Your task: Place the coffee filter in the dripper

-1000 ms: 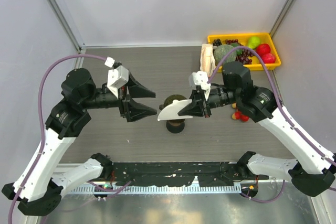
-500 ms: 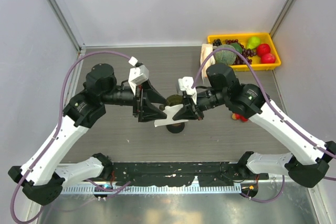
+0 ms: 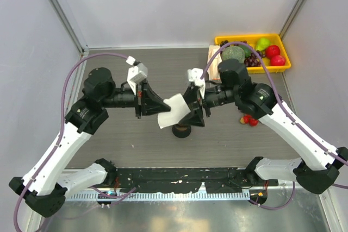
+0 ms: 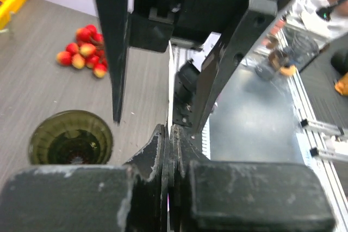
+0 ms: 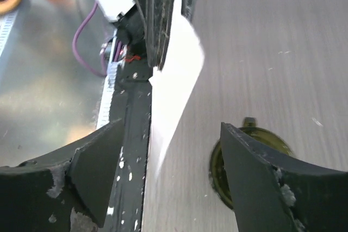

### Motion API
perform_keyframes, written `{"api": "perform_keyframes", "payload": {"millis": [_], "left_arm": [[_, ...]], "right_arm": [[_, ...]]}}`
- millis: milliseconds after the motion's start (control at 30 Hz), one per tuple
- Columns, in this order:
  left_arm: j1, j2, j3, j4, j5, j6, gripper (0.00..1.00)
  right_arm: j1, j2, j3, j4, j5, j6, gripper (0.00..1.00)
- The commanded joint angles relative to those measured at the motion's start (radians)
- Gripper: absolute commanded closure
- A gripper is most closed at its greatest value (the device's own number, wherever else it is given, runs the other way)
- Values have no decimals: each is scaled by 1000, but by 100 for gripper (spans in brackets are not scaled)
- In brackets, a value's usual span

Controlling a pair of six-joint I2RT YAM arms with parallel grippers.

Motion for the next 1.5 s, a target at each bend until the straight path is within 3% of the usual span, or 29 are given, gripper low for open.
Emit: {"api": "perform_keyframes", "payload": {"millis": [0, 67, 133, 167, 300, 433, 467, 500, 600, 633, 700, 767, 900, 1100, 1467], "left_arm": [[106, -51, -125, 501, 77, -408, 100], [123, -56, -177, 703, 59, -523, 100], [128, -53, -206, 793, 14, -588, 100], [131, -51, -218, 827, -1, -618, 100], [134, -48, -231, 858, -20, -637, 100], [134, -54, -235, 851, -24, -639, 100], [134, -57, -238, 839, -27, -636, 100], [134, -57, -243, 826, -29, -629, 100], [132, -68, -258, 799, -21, -611, 98], [132, -73, -263, 775, -10, -600, 86], [144, -90, -231, 671, 38, -518, 52], [172, -102, -171, 499, 83, -409, 42], [200, -145, -119, 244, 144, -199, 42], [198, -169, -177, 348, 214, -238, 64], [171, -159, -219, 365, 212, -249, 66]], "right_arm": [[-137, -59, 9, 260, -91, 230, 21], [-173, -72, -54, 433, -152, 371, 21], [-175, -63, -85, 530, -200, 462, 21], [-175, -61, -106, 611, -214, 540, 21], [-175, -49, -116, 672, -225, 602, 23], [-172, -46, -125, 682, -230, 601, 49], [-172, -46, -126, 687, -231, 601, 62], [-172, -46, -126, 693, -237, 605, 67], [-170, -43, -126, 696, -243, 602, 95], [-170, -46, -125, 686, -243, 595, 95], [-170, -52, -113, 597, -251, 518, 95], [-172, -69, -120, 496, -249, 420, 95], [-141, -104, -154, 339, -259, 250, 95], [-107, -107, -165, 239, -303, 128, 95], [-87, -99, -143, 207, -311, 99, 95]]}}
